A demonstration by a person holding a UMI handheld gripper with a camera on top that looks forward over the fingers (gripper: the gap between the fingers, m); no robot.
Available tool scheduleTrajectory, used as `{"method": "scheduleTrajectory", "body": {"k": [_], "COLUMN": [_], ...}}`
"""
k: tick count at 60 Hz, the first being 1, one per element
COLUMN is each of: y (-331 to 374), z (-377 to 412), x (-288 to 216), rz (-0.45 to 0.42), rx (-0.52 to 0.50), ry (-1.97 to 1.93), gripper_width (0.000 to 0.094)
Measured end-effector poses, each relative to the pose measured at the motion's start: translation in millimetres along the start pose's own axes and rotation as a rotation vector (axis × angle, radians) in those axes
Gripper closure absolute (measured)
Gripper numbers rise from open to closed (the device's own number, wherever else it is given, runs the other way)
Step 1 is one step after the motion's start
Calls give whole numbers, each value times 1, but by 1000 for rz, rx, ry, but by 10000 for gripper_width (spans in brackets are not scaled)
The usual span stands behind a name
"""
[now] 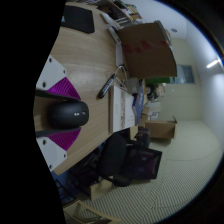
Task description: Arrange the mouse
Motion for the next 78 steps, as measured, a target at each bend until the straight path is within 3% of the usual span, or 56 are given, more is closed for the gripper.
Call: {"method": "scheduleTrajectory", "body": {"k": [10, 17, 23, 29, 38, 53, 60, 63, 68, 71, 73, 78], "y": [10, 56, 99, 122, 117, 79, 73, 72, 81, 91, 100, 129], "z": [6, 41, 115, 212, 333, 382, 384, 382, 378, 375, 371, 358], "x": [-12, -80, -147, -173, -135, -40, -33, -34, -34, -43, -49, -62], "rz": [89, -49, -187, -266, -244, -36, -46, -8, 79, 67, 58, 50], "rx": [42, 85, 37, -45, -185, -187, -180, -192, -216, -237, -247, -264], "ry": [-85, -18, 7, 60, 100, 138, 185, 189, 144, 132, 137, 146], "gripper_width": [566, 580, 585, 586, 585, 578, 475, 429, 203, 38, 85, 81]}}
Point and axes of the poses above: the point between the fingertips, and its own axes, seen from behind it with the camera up: z to the left, x down, y backward, against the way the camera looks, the point moved 6 cm from there along y, backward, against the way the camera looks, and after that the axes turned 12 degrees about y, right-handed, at the moved point
